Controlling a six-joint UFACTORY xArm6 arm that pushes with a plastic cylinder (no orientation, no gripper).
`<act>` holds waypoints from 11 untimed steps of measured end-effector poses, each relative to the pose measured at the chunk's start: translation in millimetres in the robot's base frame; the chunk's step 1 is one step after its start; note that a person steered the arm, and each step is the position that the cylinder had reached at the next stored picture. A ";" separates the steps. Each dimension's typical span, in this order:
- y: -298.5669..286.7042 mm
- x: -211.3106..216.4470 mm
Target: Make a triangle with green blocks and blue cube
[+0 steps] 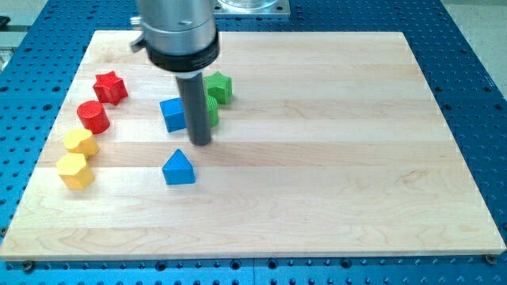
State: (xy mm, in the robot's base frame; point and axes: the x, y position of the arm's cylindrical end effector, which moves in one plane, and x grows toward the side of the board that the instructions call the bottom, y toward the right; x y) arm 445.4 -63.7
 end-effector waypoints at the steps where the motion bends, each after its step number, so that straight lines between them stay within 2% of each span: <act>1: 48.8 -50.6; 2: 64.0 -87.8; 3: 43.0 -99.6; 4: 11.7 -100.2; 6: -8.3 -111.2; 9: -13.0 -101.1; 10: -22.5 -135.1; 11: -35.9 -140.8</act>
